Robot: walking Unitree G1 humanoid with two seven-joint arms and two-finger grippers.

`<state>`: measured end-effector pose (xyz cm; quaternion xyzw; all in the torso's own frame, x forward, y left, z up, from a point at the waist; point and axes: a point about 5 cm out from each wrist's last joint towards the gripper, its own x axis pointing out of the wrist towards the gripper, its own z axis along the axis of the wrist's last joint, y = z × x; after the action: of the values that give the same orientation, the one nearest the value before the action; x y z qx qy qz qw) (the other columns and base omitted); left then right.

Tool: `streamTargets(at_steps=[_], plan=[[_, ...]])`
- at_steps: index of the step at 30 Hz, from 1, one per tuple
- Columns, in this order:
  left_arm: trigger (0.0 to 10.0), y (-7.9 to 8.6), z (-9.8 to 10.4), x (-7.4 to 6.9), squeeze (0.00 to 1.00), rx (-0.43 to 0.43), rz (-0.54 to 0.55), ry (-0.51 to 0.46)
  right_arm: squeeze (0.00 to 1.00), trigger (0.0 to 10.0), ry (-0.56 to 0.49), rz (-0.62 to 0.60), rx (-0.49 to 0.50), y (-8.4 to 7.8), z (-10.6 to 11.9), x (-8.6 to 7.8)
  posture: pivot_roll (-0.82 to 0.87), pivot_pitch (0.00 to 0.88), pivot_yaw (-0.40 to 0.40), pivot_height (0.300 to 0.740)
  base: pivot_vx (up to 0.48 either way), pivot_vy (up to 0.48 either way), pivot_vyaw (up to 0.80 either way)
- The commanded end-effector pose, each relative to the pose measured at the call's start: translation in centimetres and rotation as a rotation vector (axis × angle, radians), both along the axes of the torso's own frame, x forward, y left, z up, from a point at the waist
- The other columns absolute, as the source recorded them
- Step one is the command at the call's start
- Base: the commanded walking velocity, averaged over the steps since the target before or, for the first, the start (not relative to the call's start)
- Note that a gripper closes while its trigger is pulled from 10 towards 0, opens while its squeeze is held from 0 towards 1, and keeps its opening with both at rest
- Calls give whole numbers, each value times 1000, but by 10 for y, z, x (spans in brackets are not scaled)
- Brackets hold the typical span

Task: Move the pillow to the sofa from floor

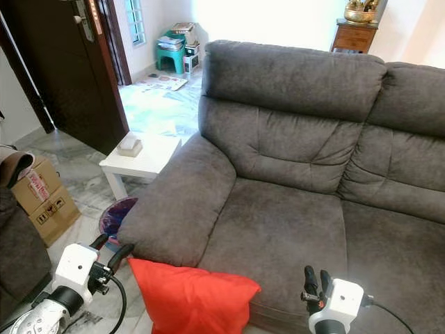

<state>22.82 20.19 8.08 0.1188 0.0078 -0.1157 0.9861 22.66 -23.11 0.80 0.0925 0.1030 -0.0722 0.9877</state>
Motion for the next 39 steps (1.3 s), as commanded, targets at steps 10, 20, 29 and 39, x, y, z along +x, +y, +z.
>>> streamTargets(at_steps=[10, 20, 29, 39], plan=[[10000, 12, 3, -4, 0, -1, 17, -1, 0, 10000, -45, 8, -14, -1, 10, 8, 112, 66, -21, 700, 0, 0, 0], [10000, 10, 8, -1, 0, -73, 26, -19, 0, 10000, -10, 15, -24, -2, 8, 11, 112, 64, -23, 687, 0, 0, 0], [10000, 10, 7, -4, 0, -88, 16, -12, 0, 10000, -14, 31, -31, 1, 7, 13, 120, 63, -25, 674, 0, 0, 0], [10000, 10, 5, -4, 0, -84, 18, 5, 0, 10000, 5, 44, -29, 2, 6, 14, 117, 64, -22, 674, 0, 0, 0]])
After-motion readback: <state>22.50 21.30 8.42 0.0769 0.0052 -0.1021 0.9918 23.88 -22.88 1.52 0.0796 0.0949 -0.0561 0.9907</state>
